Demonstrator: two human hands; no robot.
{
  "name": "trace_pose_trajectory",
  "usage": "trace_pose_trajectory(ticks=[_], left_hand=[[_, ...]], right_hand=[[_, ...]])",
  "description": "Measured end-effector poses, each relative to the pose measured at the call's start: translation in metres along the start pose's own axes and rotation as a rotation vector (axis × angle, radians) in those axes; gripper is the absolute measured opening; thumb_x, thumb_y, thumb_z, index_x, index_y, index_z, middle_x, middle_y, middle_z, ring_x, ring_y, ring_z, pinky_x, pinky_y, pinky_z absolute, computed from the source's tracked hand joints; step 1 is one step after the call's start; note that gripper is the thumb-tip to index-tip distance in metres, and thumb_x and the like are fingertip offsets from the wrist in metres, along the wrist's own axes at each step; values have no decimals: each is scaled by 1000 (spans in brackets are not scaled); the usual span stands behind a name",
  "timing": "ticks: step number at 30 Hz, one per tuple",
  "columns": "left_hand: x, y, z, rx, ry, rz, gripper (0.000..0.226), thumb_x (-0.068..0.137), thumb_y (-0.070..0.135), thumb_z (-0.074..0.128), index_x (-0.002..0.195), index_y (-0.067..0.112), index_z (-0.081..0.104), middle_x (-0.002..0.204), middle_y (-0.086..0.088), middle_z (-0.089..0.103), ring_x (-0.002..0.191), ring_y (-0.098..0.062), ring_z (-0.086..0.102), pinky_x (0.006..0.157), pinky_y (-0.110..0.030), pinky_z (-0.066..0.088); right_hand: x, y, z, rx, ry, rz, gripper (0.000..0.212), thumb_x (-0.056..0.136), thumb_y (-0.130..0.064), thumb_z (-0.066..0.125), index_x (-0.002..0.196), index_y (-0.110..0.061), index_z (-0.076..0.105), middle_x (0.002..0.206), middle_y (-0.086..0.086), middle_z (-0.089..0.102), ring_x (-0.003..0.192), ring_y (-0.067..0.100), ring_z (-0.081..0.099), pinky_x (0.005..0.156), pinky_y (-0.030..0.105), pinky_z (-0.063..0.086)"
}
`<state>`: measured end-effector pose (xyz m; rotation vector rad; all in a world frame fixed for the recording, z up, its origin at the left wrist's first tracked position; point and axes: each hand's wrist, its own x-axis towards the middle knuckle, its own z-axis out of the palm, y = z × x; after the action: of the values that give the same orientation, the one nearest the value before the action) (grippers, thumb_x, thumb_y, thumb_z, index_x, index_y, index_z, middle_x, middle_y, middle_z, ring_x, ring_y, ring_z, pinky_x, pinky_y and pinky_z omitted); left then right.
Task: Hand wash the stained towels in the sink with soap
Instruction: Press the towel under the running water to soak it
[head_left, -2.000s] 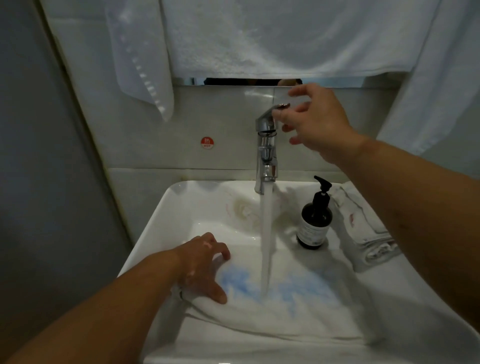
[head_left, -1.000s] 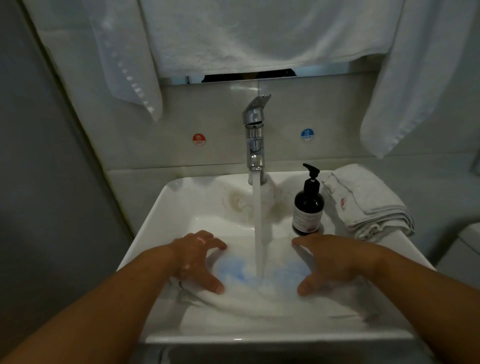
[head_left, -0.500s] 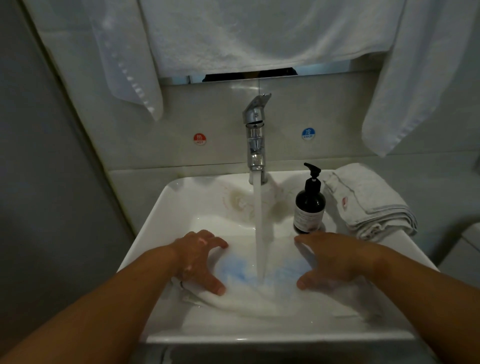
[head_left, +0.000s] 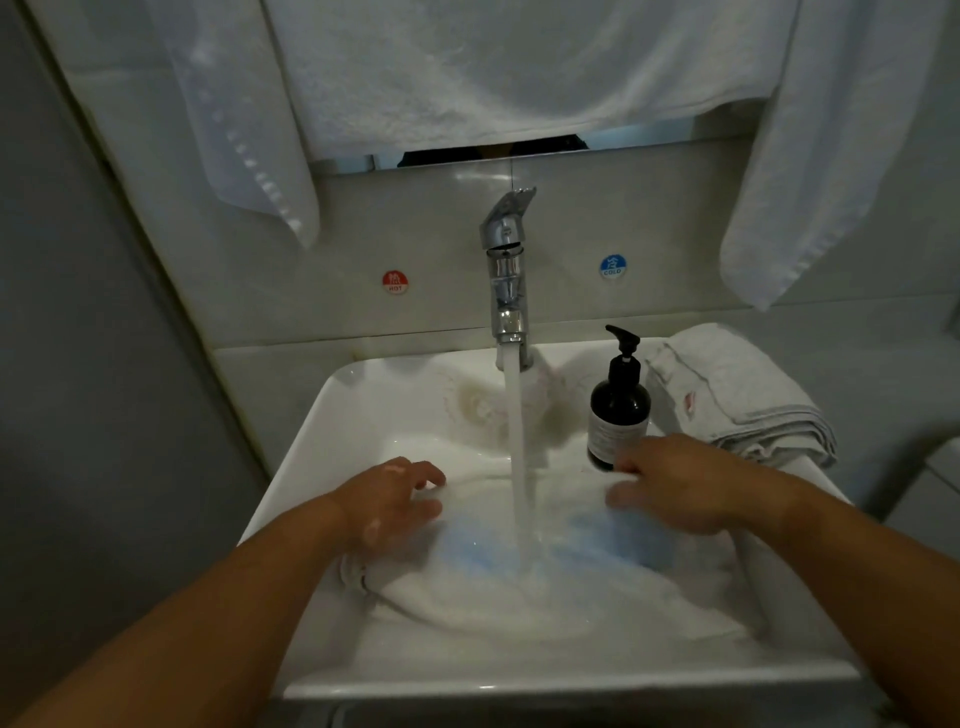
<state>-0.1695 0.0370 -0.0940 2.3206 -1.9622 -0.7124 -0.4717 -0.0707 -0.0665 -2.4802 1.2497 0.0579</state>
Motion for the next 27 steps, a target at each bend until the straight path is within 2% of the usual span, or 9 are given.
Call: trace_pose_trajectory(ticks=[3,7,10,13,17,19,22,24,27], left_hand=[[4,2,5,47,27,16,42,103,34,54,144,27,48,137,-2,59,118,-20,58,96,-24,42],[6,18,14,26,-20,119,32,103,31,53,134,30,62,119,6,69,108,-14,63,91,-21,45],[6,32,21,-55,-98,159,20,102,33,53,95,43,69,84,20,65,85,-5,60,76,-18,43],[7,43,23,-84,-131,195,36,100,31,54,70,50,58,71,25,58,77,-3,55,75,-22,41],[1,38,13,-186,-144,186,8,100,35,57,98,39,64,94,16,64,91,-14,62,78,-25,49],[-4,31,2,-294,-110,142,15,101,31,59,112,29,68,107,5,68,93,-13,64,82,-25,54],[-7,9,-14,-374,119,122,10,101,24,60,102,27,70,95,5,70,85,-13,65,76,-23,52],[-5,-10,-21,-307,276,79,12,100,24,61,95,30,70,88,6,71,83,-15,66,70,-20,47],[0,-23,-17,-65,323,36,12,100,29,60,104,34,70,92,7,69,86,-15,63,71,-19,43]], right_hand=[[-5,1,-11,194,109,-34,24,91,-42,64,84,-19,65,87,-1,66,81,15,62,73,34,46],[-9,1,-24,498,232,-67,33,69,-38,71,74,-7,62,69,6,62,64,23,58,64,37,42],[-13,7,-33,693,332,-80,32,58,-38,68,69,-9,62,63,1,58,63,18,55,65,37,39],[-14,13,-33,687,359,-98,34,59,-38,67,70,-6,62,62,-1,56,60,13,52,63,36,38],[-12,15,-28,577,321,-112,30,63,-36,65,72,-7,63,61,-4,57,56,7,51,59,33,39],[-10,17,-26,558,282,-92,32,63,-38,65,74,-8,63,63,-4,59,58,9,54,61,35,40],[-5,18,-19,568,170,-62,32,63,-47,69,77,-18,65,70,-3,64,67,15,60,66,39,45],[-1,13,-9,517,71,-52,21,76,-47,74,82,-29,65,82,-7,67,77,14,64,72,37,49],[11,5,9,178,1,-12,29,91,-47,68,113,-32,58,116,-4,65,96,15,59,86,33,48]])
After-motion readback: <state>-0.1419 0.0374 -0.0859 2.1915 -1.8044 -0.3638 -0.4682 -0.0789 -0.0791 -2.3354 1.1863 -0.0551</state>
